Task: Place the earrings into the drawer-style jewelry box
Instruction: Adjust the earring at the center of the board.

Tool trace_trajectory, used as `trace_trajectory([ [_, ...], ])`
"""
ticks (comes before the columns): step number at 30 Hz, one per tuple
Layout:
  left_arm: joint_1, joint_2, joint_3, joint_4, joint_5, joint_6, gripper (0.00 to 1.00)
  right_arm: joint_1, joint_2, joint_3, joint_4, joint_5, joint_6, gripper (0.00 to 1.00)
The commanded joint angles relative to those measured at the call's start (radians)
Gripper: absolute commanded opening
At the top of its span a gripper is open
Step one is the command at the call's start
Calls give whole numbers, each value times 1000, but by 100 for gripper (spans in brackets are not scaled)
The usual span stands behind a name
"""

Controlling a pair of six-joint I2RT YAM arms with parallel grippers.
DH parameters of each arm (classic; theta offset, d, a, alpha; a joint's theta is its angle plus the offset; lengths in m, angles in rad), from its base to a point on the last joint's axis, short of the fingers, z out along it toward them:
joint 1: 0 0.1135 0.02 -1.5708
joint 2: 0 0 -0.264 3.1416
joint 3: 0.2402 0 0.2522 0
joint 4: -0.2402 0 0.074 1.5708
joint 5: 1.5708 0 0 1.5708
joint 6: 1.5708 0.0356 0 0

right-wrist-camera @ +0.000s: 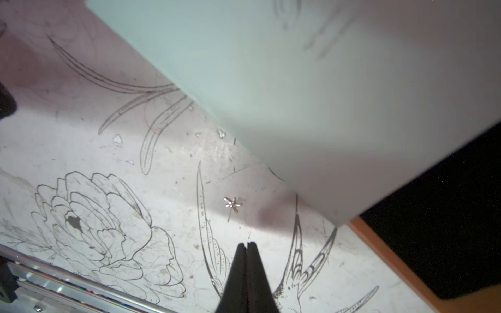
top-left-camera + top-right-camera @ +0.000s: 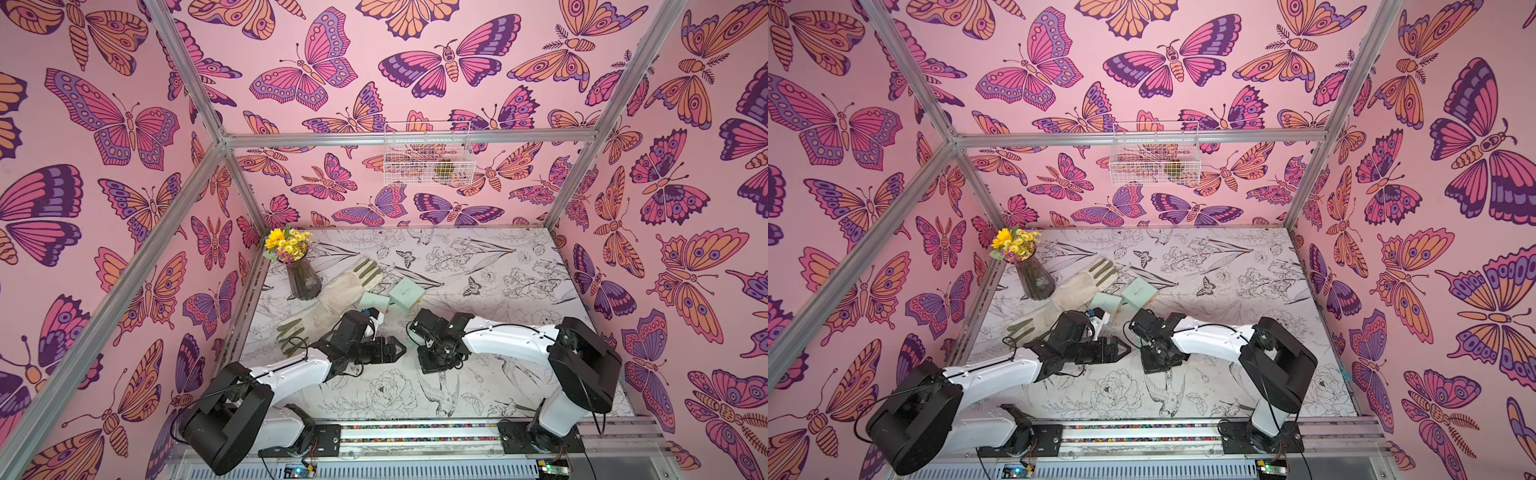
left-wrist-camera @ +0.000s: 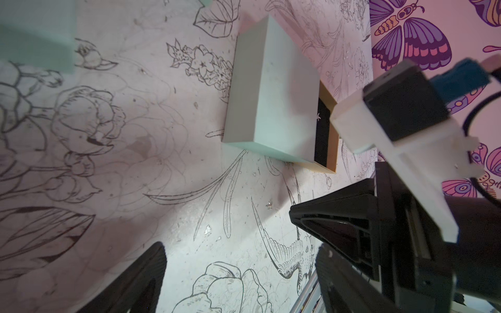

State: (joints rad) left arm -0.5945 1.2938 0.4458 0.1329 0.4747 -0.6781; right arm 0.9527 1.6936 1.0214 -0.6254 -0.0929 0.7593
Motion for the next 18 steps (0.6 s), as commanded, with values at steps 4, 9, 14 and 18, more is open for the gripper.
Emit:
trace_trajectory([
  [4, 15, 6, -21, 14, 35, 8, 88, -17, 50, 40, -37, 37, -1, 0],
  [9, 16, 2, -25, 14, 36, 9, 88, -19, 78, 59, -54, 61, -14, 0],
  [14, 16, -9, -38, 14, 31, 8, 88, -20, 96, 68, -59, 71, -23, 0],
  [18, 19, -10, -39, 13, 28, 8, 88, -20, 111, 74, -47, 59, -27, 0],
])
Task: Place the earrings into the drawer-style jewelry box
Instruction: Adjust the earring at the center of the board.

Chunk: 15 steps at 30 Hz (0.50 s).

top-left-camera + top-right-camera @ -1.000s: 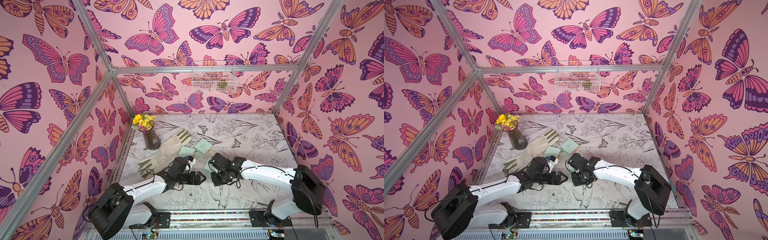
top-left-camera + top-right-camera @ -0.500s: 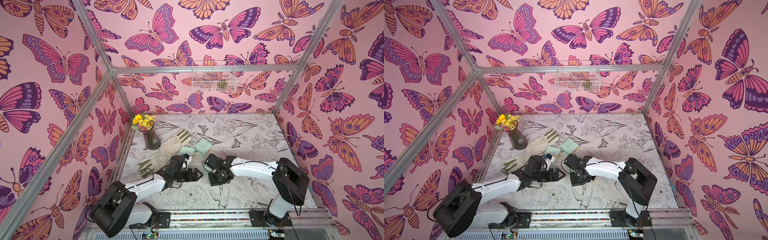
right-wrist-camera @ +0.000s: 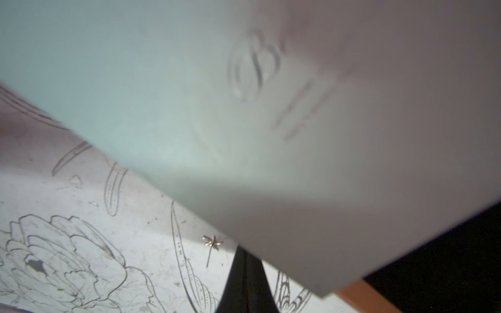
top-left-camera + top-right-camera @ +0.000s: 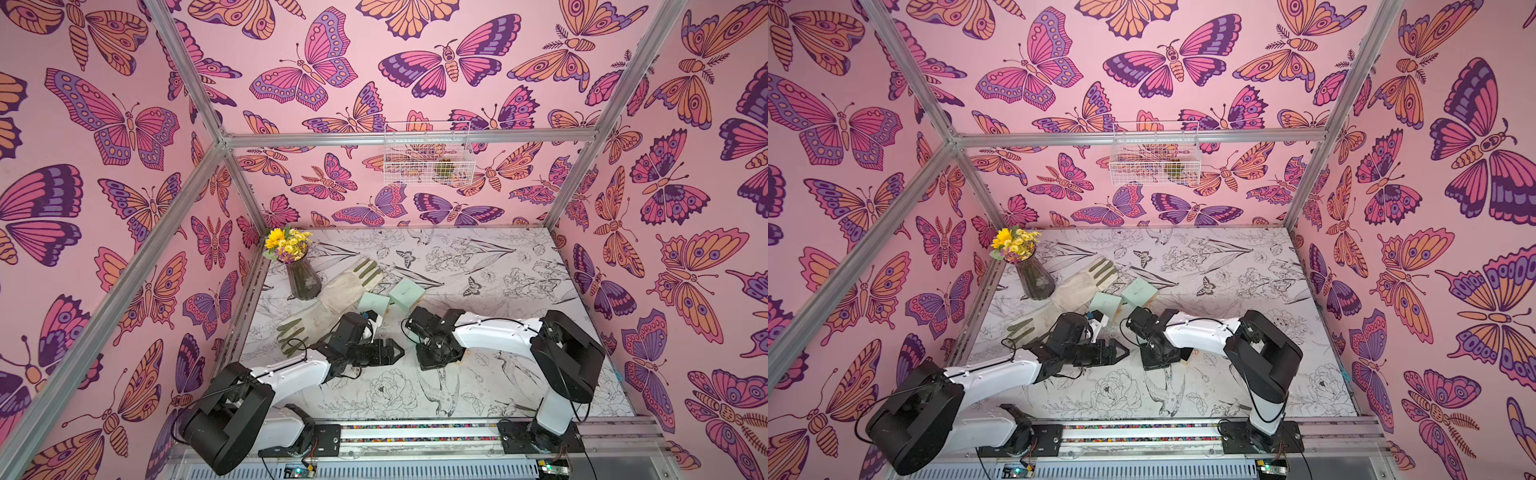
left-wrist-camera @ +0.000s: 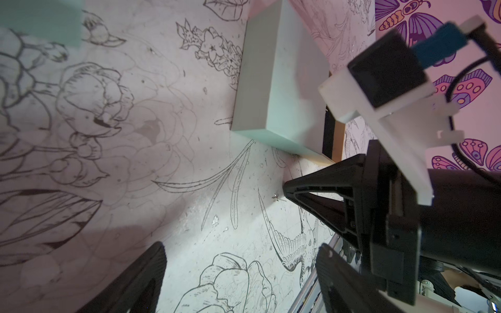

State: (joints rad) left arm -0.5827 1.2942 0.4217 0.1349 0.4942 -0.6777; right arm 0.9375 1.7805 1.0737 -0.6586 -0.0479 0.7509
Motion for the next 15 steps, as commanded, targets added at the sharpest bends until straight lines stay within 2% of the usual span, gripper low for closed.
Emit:
trace_trajectory([
  [1, 8, -12, -15, 12, 9, 7, 88, -5, 26, 23, -11, 11, -19, 0],
  [15, 11, -57, -26, 9, 2, 7, 88, -5, 57, 45, 32, -40, -33, 0],
])
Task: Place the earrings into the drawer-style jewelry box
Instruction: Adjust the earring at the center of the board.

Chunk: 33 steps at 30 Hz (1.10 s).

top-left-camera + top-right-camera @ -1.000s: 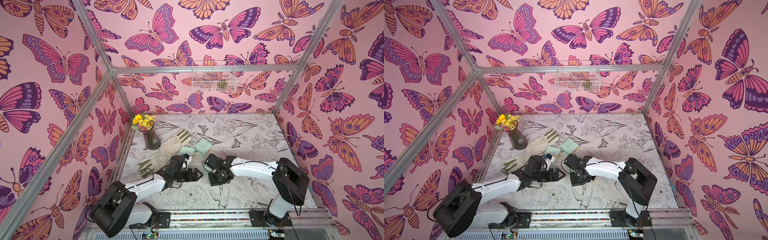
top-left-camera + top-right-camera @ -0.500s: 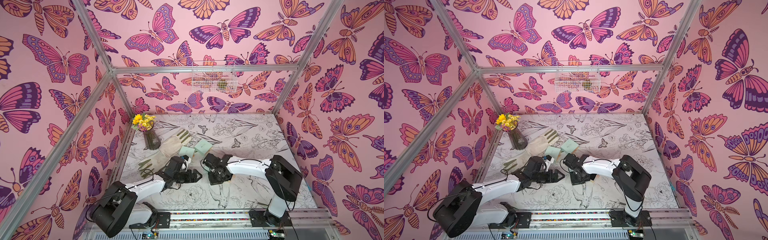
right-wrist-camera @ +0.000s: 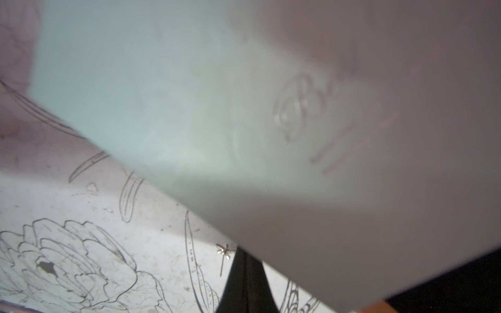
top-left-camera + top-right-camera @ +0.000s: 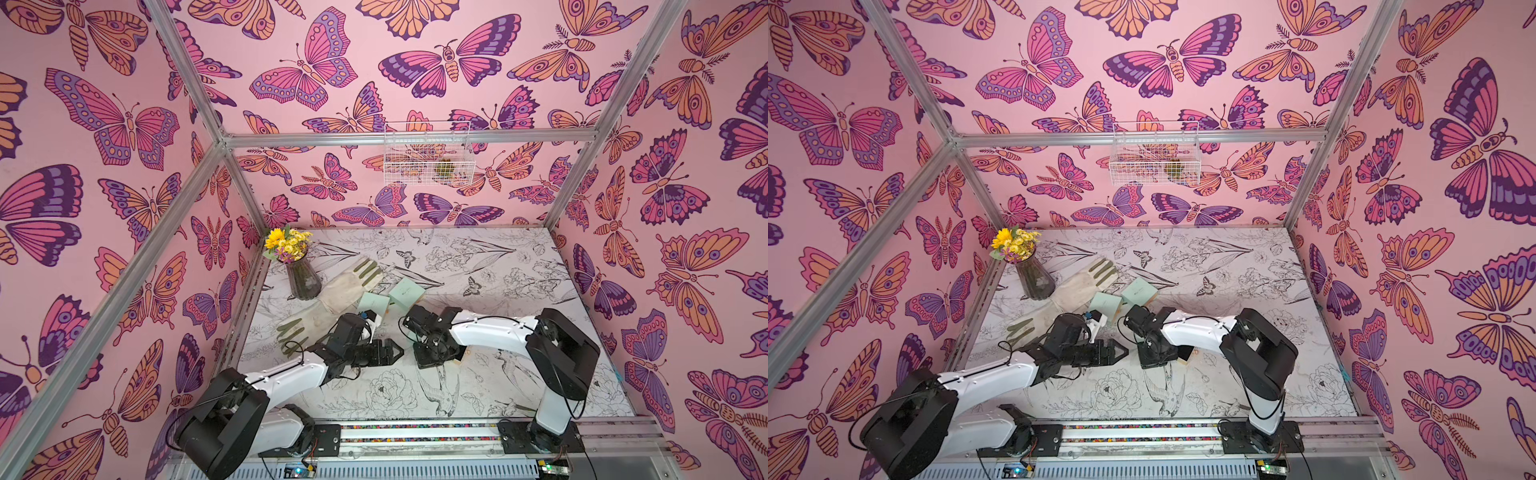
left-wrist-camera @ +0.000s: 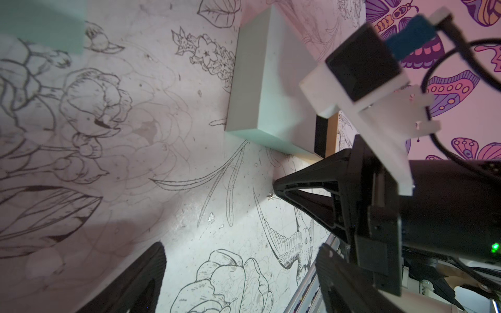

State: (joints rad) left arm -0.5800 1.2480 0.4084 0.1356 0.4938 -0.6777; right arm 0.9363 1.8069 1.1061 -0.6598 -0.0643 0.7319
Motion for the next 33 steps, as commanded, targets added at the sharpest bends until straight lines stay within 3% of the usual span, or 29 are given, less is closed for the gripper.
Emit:
trace_trajectory([
  [1, 9, -10, -13, 9, 4, 7, 88, -4, 31, 13, 36, -29, -15, 0],
  [15, 9, 0, -4, 9, 3, 9, 88, -4, 39, 20, 63, -61, -34, 0],
  [33, 23, -2, 4, 8, -1, 7, 88, 4, -72, 10, 18, 44, -60, 4],
])
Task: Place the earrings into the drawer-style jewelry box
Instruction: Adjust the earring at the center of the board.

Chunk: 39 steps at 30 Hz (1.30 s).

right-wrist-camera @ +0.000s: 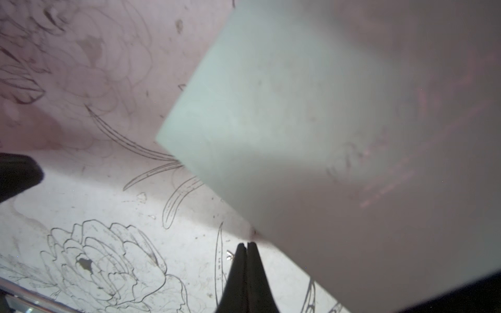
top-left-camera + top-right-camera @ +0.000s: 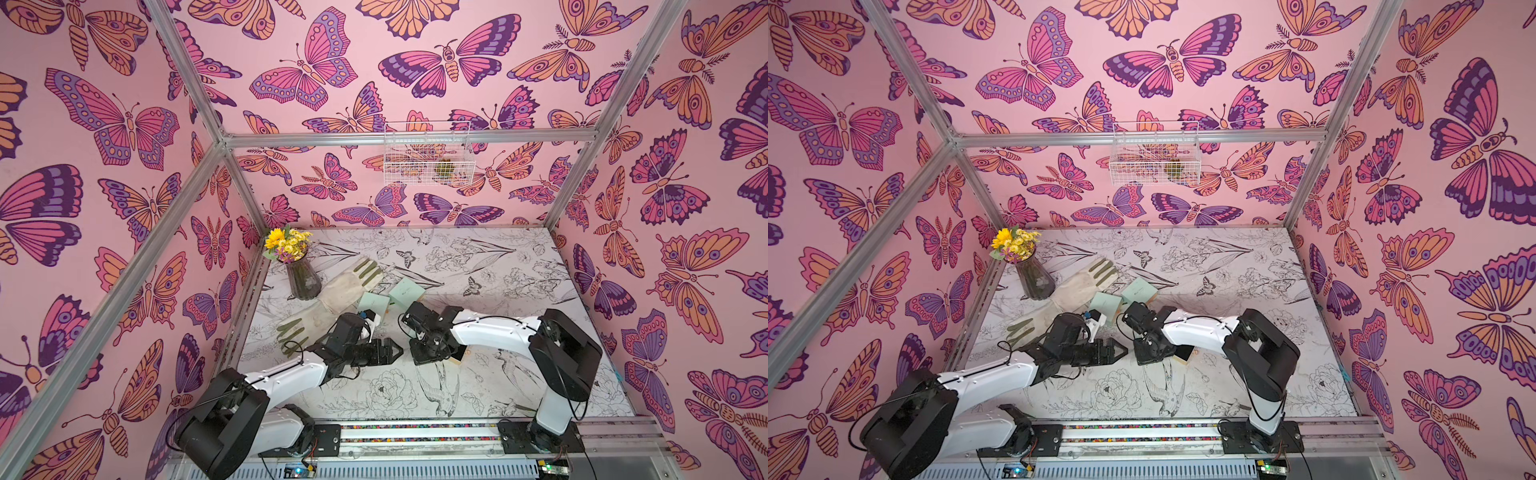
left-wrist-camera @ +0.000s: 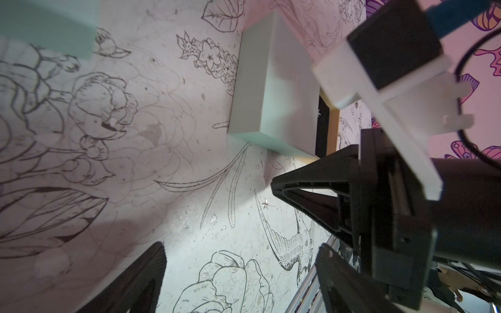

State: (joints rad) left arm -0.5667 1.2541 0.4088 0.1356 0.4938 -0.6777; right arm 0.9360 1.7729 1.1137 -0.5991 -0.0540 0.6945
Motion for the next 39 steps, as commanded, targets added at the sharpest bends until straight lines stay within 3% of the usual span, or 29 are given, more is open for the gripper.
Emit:
trace_trajectory([
  [1, 10, -11, 0, 9, 0, 7, 88, 10, -36, 7, -48, 26, -30, 5],
  [9, 12, -12, -51, 81, 94, -1, 88, 44, 8, 28, -63, -23, -47, 13],
  [15, 11, -12, -65, 99, 92, -6, 88, 46, 9, 35, -64, -30, -54, 17],
  [39, 11, 4, -61, 108, 89, -2, 88, 46, 72, 69, -94, -14, -56, 9],
])
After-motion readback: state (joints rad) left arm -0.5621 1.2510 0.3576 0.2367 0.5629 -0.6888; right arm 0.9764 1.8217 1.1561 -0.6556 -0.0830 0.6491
